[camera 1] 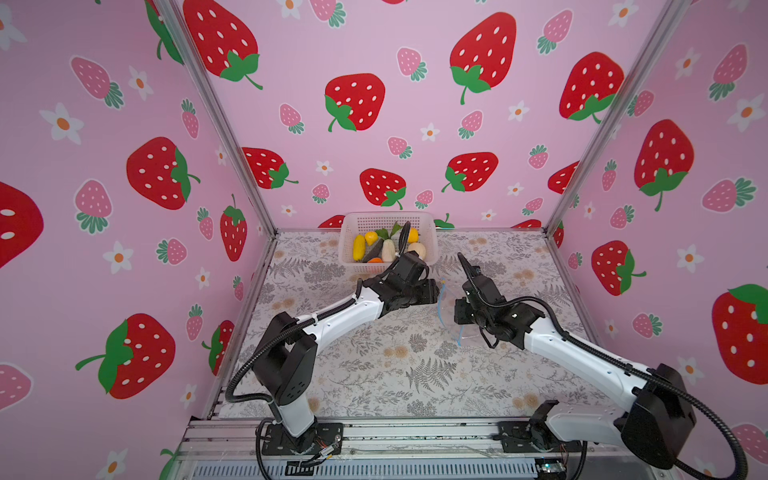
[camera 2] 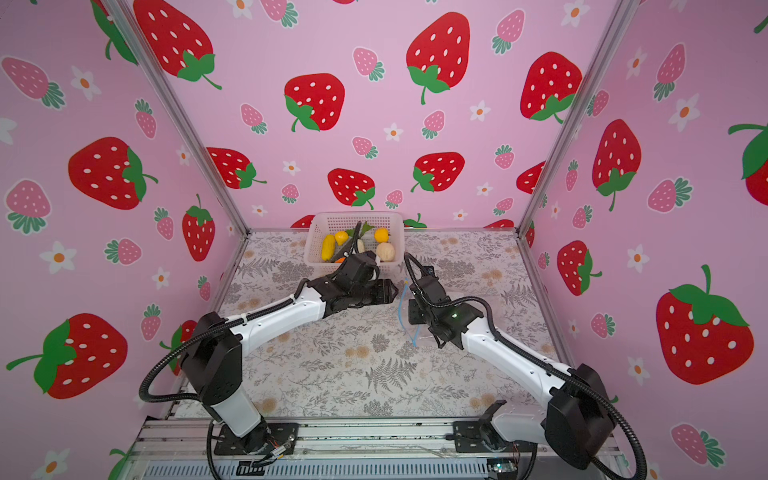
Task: Place the food in the zip-top bag and seal the zipper
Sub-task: 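Release the bag with the left gripper and move it over the basket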
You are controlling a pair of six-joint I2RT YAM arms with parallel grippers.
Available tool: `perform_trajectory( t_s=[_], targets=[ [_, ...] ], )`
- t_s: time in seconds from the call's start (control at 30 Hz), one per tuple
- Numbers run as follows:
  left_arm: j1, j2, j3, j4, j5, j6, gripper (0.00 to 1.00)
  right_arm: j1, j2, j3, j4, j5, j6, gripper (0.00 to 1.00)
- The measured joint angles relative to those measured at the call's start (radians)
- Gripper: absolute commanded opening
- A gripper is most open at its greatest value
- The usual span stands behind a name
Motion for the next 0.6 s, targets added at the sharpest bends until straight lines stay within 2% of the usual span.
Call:
perform_trajectory(
  t_s=[0.17,0.27,0.47,0.6],
  targets=[
    [0.071,0.121,0.218,-0.154,-0.051,0.068,0.76,0.000,0.000,-0.005,0.012,0.002,0.000,0.00],
    [0.132,0.187,0.349,-0.237,-0.087,0.108,0.84,-0.005,0.000,-0.005,0.018,0.002,0.000,0.00],
    [0.246,0.353,0.660,-0.387,-0.115,0.203,0.82,-0.011,0.024,-0.005,0.034,0.002,-0.005,0.00],
    [0.301,0.449,0.784,-0.453,-0.117,0.257,0.81,-0.016,0.045,-0.005,0.035,-0.001,-0.017,0.00]
  ],
)
